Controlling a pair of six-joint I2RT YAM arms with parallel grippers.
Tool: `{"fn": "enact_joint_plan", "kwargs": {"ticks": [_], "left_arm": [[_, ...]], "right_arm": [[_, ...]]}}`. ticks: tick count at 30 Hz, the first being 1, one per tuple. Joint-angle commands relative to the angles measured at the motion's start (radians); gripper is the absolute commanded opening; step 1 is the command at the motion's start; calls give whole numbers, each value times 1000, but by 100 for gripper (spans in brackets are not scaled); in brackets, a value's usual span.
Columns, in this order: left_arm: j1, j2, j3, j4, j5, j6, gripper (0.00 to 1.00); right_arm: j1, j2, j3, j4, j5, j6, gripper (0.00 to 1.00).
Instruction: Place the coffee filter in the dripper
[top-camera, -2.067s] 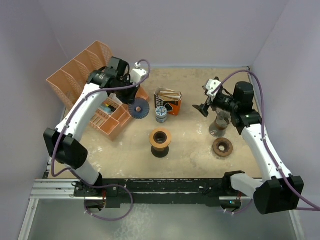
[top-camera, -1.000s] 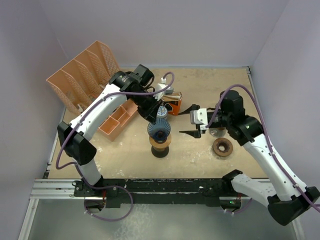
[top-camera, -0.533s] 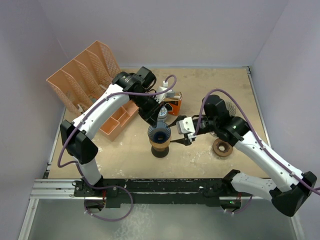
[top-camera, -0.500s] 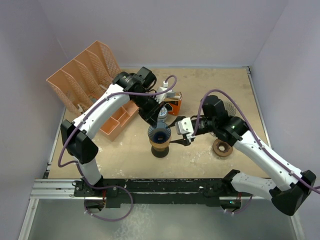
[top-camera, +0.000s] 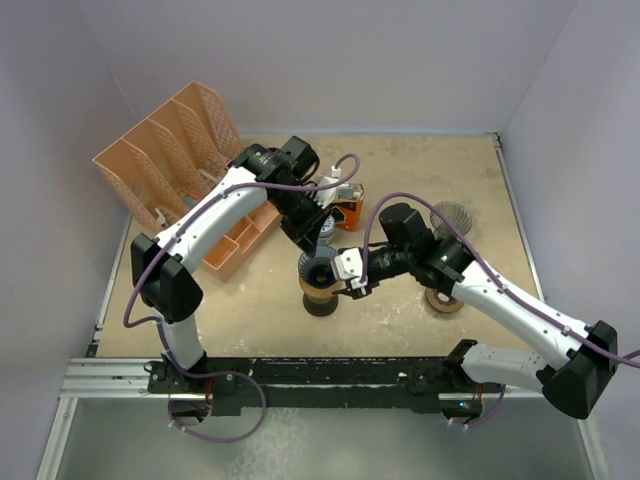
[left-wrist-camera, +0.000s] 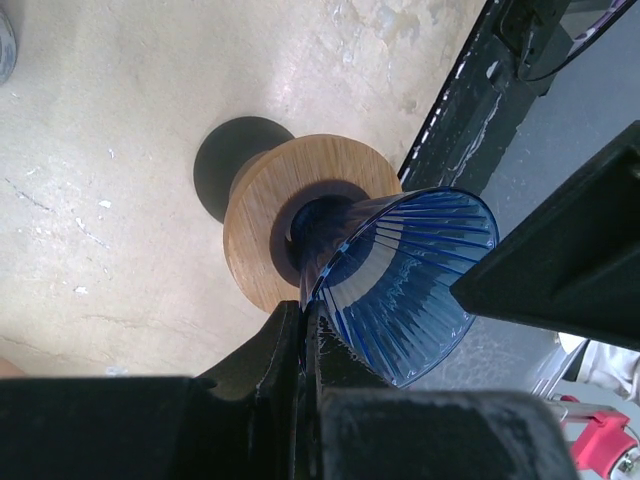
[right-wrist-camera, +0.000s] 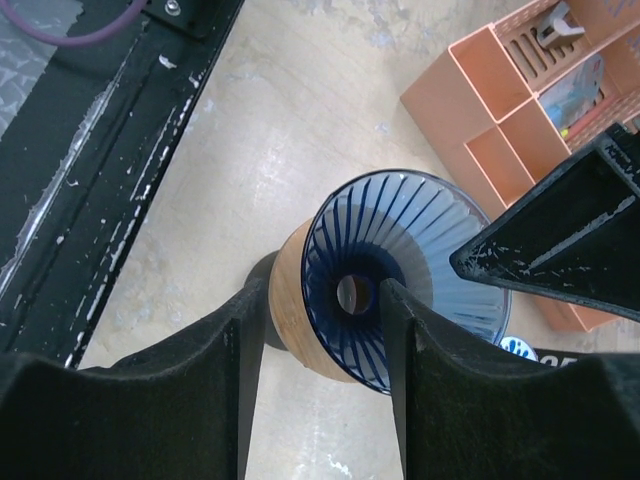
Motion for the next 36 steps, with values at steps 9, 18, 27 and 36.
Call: {"fn": "enact_joint_plan", "kwargs": {"ticks": [9,18,27,36], "left_arm": [[-31,5,29,-3,-48,-15,0],[-36,-9,-29,15,-65,14,0],[-38,-68,-145,77,-60,68,0],[-39,-129,-264,141,-21,140,0]], "right_arm": [[12,30,-44,59,66,16,41],[13,47,-63,67,69,22,28],[11,58,-59,58,112,24,19],[15,84,-6,9,181,32,12]]}}
